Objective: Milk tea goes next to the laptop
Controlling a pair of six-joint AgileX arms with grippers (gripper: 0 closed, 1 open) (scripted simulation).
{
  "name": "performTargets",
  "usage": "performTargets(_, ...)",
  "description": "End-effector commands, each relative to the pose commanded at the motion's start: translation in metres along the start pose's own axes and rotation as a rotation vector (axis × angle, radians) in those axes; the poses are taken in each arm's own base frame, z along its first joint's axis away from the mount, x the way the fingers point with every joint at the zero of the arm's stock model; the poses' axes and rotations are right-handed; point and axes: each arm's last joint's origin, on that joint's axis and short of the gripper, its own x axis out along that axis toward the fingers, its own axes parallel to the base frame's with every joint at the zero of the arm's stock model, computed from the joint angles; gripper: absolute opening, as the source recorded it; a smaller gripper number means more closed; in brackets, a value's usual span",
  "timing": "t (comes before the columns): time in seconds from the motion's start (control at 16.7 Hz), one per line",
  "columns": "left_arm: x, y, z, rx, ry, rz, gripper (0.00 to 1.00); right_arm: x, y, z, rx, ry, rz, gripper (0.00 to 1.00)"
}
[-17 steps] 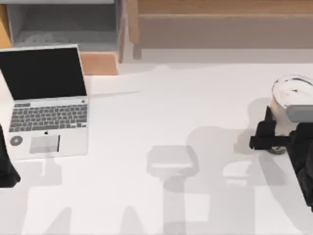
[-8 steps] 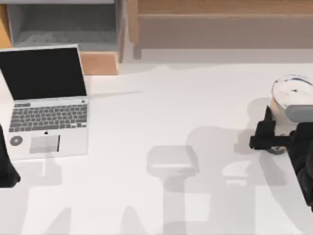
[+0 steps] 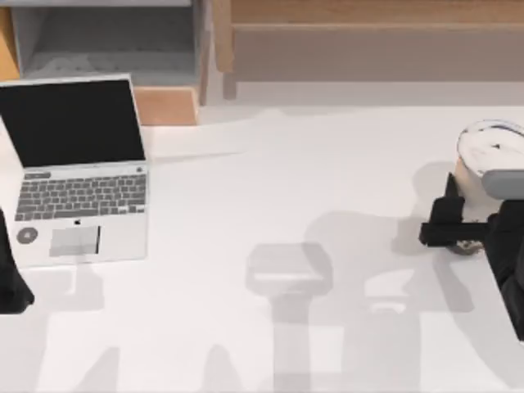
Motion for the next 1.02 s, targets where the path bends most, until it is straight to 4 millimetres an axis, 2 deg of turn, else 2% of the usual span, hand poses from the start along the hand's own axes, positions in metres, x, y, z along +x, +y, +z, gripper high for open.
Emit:
performTargets(0.24,0.000,0.000,0.000,0.000,0.000,0.000,1.00,0.000,0.000,-0.001,0.000,0.003,0.000,0.00)
performTargets(0.48,0.000,0.000,0.000,0.000,0.000,0.000,1.00,0.010,0.011,0.023,0.052,-0.097,0.005,0.00)
performTargets(0.72,0.000,0.000,0.000,0.000,0.000,0.000,1.00,0.028,0.038,0.050,0.099,-0.156,0.008,0.00)
performTargets(1.02,0.000,0.000,0.000,0.000,0.000,0.000,1.00,0.050,0.090,0.078,0.135,-0.156,0.011,0.00)
